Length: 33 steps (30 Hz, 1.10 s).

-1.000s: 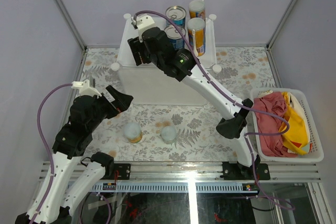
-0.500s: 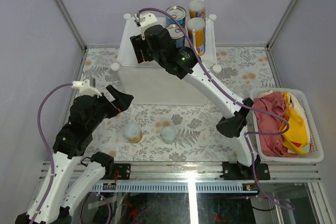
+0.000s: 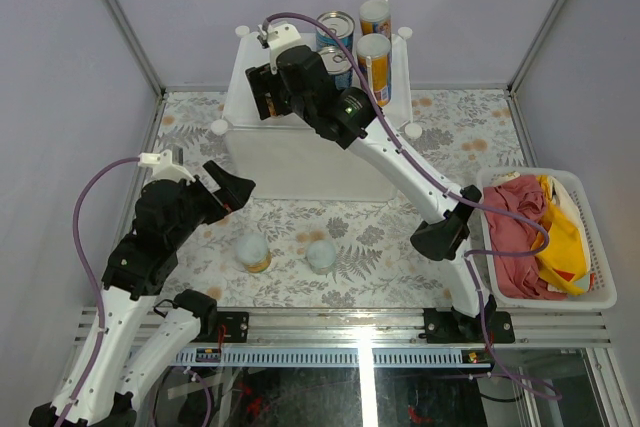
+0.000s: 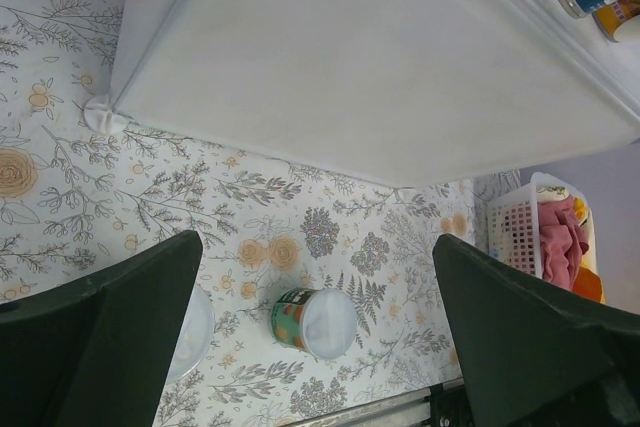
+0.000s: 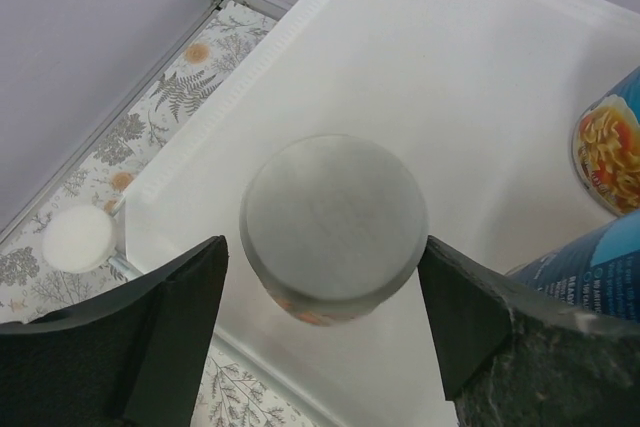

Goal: Place and organize the canned foods onto the counter
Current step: Place the canned food on the counter.

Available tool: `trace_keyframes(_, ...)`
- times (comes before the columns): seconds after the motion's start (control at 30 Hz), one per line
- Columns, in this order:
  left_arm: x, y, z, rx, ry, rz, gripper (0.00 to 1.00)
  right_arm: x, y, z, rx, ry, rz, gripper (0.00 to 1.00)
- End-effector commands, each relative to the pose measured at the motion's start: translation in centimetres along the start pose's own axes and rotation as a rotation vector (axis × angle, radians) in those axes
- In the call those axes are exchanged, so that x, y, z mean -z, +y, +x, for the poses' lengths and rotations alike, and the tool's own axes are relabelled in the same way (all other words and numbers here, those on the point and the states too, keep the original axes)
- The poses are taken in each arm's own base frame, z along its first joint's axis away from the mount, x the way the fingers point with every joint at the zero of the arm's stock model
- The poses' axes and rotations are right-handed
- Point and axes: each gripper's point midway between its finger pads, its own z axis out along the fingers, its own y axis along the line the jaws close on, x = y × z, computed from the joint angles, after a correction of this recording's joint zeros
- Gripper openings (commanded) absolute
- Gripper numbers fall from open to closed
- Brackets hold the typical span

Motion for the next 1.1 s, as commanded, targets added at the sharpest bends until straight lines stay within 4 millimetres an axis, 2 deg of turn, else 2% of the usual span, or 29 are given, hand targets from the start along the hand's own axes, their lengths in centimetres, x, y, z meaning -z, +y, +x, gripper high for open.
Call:
trace_keyframes(0.0,-0.2,-0.8,-1.1,-0.014,-0.044,0.036,1.0,0.8,0.0,-3.6,-0.034,-0.103,-0.028,0.85)
trace_keyframes(0.17,-0.2,-0.8,-1.1,-0.012,-0.044,0.035,1.0,0.7,0.1,-3.4,-0.035,-0.1,-0.034,0.87)
trace_keyframes(0.43,0.0,-1.2,-1.9,-0.004,-0.07,0.039,1.0,1.2,-0.2,-4.4,-0.032,-0.127,-0.033,0.88)
trace_keyframes(1.07,2.9,-4.5,-8.0,-0.108,-0.269,0.103,1.0,3.6,-2.1,-6.2,-0.017,-0.161,0.004,0.91)
